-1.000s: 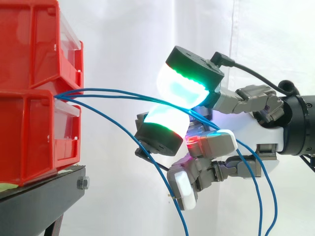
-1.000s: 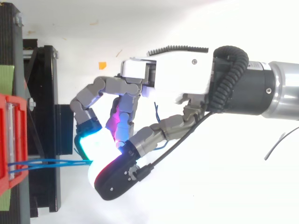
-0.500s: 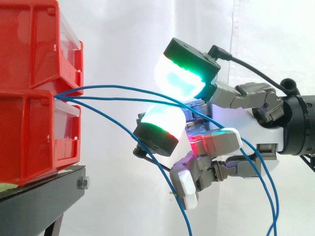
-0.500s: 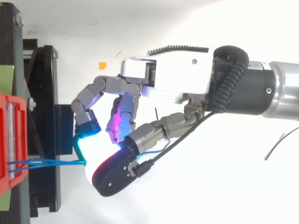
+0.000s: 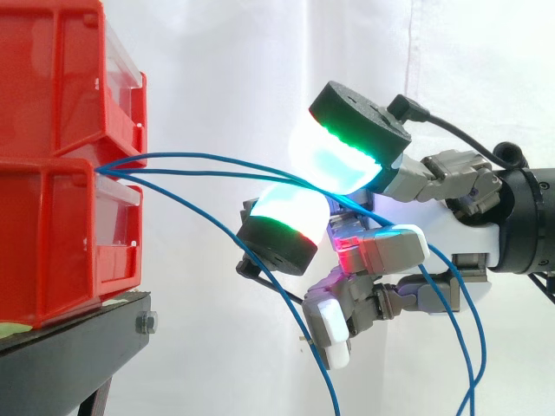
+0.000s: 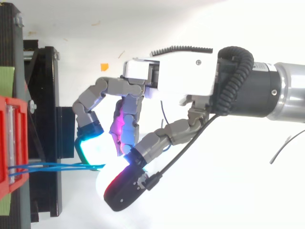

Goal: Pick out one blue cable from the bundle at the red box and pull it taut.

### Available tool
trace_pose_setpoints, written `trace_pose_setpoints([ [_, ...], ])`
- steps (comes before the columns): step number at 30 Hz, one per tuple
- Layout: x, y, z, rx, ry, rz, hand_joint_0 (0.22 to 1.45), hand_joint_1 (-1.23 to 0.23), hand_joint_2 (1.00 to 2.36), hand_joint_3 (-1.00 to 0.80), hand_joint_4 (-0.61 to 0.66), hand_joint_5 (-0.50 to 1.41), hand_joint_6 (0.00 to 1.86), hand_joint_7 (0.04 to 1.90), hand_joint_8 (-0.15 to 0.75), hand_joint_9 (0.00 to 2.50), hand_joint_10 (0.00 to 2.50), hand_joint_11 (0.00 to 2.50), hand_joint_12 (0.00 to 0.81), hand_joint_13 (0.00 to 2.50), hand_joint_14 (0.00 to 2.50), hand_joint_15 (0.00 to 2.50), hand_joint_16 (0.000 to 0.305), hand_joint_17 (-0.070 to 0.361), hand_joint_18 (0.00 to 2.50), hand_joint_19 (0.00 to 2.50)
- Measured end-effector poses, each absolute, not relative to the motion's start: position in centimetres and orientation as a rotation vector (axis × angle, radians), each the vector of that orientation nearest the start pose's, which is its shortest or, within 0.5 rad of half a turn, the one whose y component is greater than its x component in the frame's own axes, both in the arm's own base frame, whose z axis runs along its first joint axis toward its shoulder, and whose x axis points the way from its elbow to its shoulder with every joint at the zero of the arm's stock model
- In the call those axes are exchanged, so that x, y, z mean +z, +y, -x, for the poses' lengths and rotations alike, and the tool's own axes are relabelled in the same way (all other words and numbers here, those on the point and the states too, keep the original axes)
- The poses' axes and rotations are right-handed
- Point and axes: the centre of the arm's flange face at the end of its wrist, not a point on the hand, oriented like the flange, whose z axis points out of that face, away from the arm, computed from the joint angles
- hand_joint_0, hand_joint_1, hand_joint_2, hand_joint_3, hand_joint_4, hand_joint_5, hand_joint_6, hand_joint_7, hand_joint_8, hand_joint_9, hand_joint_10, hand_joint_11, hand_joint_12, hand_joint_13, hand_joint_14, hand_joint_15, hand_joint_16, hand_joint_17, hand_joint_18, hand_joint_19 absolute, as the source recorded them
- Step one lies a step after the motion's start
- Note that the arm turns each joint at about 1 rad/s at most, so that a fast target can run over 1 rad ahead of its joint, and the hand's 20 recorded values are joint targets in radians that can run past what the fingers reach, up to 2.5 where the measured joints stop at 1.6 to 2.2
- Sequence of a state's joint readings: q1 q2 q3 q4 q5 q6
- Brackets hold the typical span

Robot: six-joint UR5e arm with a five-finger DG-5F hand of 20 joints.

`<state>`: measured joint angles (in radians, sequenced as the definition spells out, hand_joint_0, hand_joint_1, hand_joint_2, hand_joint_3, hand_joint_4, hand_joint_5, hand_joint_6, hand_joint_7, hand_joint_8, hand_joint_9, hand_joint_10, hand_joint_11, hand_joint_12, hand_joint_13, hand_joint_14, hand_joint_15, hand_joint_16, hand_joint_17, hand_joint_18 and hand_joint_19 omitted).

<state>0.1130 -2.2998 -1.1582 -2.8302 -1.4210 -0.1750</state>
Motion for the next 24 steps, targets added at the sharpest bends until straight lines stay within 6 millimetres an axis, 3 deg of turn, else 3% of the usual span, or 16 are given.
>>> trace_pose_setpoints([
  [6, 25.74, -6.20, -76.57, 1.050, 1.267, -1.101, 0.69, -0.89, 1.01, -0.44, 0.00, -0.11, 0.90, 1.27, 0.249, 1.49, 0.03, 0.95, 0.313, 1.13, 0.02, 0.53, 0.046, 0.103, 0.86, 0.64],
  [12, 25.71, -6.22, -76.55, 1.048, 1.268, -1.103, 0.77, -0.93, 1.00, -0.50, -0.12, -0.12, 0.91, 1.28, 0.246, 1.44, 0.03, 0.94, 0.299, 1.11, 0.02, 0.51, 0.043, 0.098, 0.86, 0.59],
  [19, 25.70, -6.20, -76.55, 1.048, 1.269, -1.103, 0.70, -1.00, 1.00, -0.50, -0.06, -0.13, 0.91, 1.22, 0.247, 1.42, 0.03, 0.94, 0.298, 1.10, 0.02, 0.51, 0.042, 0.095, 0.87, 0.59],
  [24, 25.70, -6.22, -76.53, 1.049, 1.271, -1.103, 0.74, -0.93, 1.00, -0.50, -0.06, -0.12, 0.92, 1.32, 0.246, 1.44, 0.03, 0.93, 0.300, 1.12, 0.02, 0.51, 0.042, 0.094, 0.88, 0.62],
])
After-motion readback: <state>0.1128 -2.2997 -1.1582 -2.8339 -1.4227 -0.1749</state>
